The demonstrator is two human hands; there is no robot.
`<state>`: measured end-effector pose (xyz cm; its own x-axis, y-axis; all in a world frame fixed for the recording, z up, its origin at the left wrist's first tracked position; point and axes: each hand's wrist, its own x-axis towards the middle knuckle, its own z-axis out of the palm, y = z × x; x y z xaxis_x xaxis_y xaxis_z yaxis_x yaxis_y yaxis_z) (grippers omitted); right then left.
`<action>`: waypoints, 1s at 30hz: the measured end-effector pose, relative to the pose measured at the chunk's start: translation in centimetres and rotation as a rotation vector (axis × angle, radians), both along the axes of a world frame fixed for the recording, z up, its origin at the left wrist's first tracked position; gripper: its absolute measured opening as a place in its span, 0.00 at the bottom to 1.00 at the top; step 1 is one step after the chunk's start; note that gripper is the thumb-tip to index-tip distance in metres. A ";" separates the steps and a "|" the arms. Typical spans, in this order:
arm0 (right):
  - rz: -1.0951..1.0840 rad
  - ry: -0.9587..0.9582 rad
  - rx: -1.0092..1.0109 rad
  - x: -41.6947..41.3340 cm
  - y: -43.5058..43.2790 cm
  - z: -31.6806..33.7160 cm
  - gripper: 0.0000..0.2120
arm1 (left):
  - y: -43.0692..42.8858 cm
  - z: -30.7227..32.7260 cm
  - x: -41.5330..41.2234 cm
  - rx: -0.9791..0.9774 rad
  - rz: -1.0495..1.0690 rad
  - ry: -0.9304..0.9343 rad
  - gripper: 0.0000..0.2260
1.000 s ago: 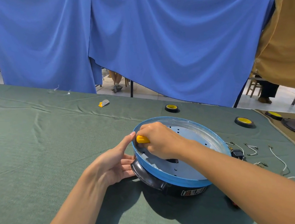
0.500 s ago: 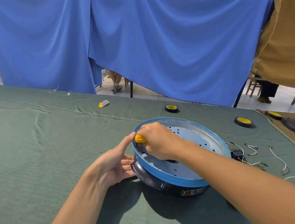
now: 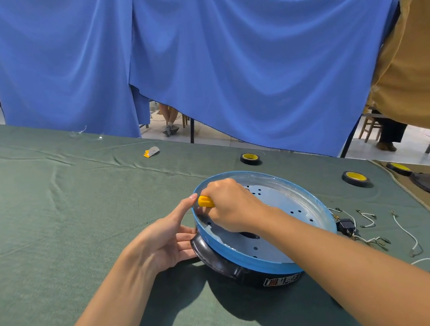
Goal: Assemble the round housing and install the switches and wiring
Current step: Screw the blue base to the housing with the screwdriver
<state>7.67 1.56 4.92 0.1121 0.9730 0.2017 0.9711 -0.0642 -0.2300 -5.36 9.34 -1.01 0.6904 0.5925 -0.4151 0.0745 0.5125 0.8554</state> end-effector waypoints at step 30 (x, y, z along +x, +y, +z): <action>-0.044 0.217 0.352 1.0 -0.8 8.2 0.24 | -0.3 0.3 0.0 -0.077 0.029 0.008 0.42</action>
<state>8.69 0.78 13.08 0.2291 0.8419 0.4885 0.8955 0.0144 -0.4449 -5.38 9.08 -0.66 0.6696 0.5786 -0.4658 0.0652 0.5789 0.8128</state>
